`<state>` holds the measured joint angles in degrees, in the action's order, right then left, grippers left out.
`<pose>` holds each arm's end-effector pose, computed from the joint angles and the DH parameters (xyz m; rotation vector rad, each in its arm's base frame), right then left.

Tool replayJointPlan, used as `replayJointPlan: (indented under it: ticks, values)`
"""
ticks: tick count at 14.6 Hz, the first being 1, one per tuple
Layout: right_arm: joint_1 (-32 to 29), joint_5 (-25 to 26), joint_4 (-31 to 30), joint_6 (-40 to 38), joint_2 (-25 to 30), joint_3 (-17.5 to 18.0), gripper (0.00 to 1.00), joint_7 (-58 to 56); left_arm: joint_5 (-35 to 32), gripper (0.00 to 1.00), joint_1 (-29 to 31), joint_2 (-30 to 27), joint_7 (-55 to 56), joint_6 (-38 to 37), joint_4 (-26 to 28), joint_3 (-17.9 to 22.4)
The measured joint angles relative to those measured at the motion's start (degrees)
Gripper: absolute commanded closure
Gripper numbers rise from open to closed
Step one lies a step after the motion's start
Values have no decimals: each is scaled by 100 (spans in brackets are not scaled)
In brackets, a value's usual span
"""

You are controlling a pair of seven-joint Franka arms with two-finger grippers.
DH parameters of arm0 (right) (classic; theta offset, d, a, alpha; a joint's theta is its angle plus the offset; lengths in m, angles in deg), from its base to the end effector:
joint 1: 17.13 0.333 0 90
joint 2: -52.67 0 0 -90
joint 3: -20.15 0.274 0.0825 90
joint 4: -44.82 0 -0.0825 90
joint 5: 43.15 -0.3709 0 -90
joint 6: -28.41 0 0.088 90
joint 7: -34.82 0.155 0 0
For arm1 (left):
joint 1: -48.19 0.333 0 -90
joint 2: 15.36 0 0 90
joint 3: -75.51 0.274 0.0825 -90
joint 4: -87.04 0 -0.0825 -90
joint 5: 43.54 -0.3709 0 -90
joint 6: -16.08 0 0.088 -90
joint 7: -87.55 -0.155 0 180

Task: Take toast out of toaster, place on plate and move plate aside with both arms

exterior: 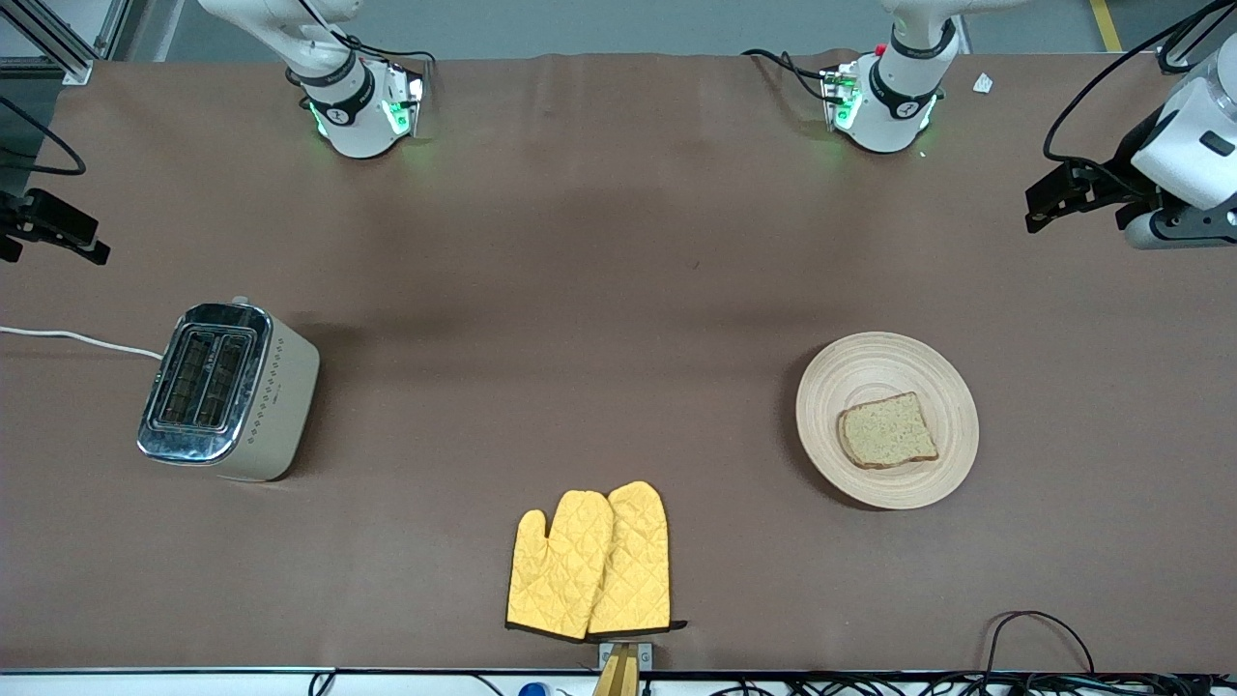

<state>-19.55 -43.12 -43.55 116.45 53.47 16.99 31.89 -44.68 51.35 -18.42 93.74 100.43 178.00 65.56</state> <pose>0.5324 -0.0523 0.5520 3.1404 -0.0727 0.0128 0.5103 -0.0594 0.5465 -3.1042 0.0134 0.0917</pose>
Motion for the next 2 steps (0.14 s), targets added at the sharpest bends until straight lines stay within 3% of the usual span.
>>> replayJointPlan:
  ticks: [2]
  values:
    - [0,0,-1,-1,0,0,0,0,0,0,-1,0,-2,-16,-49,-1]
